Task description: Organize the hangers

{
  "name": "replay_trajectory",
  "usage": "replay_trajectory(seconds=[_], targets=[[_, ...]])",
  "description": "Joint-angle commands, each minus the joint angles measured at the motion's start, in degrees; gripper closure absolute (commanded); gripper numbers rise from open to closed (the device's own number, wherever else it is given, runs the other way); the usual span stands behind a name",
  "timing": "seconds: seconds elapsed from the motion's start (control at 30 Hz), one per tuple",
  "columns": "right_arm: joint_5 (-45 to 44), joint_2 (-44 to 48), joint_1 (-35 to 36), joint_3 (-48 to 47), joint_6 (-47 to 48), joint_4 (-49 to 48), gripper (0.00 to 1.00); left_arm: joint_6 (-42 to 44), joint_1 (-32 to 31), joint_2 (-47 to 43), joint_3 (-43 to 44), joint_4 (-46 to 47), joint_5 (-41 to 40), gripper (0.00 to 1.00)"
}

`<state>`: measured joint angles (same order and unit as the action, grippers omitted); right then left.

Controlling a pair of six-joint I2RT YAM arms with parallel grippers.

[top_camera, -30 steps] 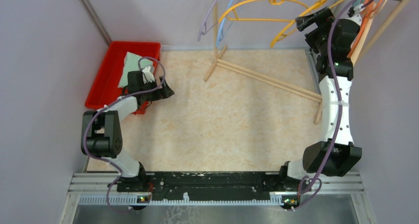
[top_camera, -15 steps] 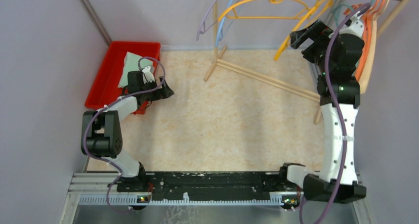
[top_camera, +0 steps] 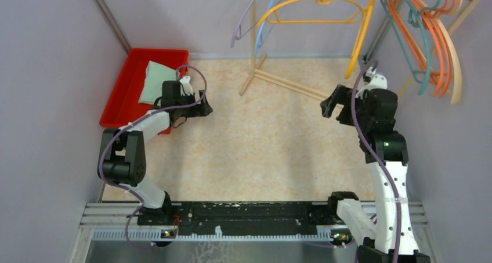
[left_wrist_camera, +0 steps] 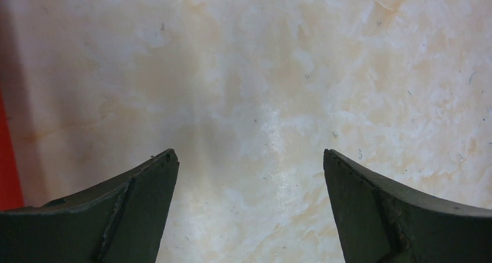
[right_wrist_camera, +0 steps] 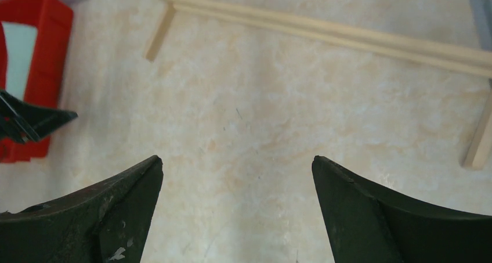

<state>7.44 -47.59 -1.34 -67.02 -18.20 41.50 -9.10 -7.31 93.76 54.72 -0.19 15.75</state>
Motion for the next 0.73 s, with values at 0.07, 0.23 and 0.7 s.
replay_trajectory(seconds=[0.07,0.23,0.7], targets=[[3.32,0.81,4.28,8.95,5.98,-1.46,0.01,0.41,-3.0,-1.73,0.1,-1.28,-2.61,0.0],[-2.96,-3.34,11.16,11.93,6.35,-6.3,0.01,-0.05,-4.52,-2.59,0.65,-1.63,-3.19,0.0],[-9.25,-17.86,22.0,12.4,7.16,-15.65,0.01,1.08,-5.61,-1.61,2.83,-2.28,-4.41,0.0]])
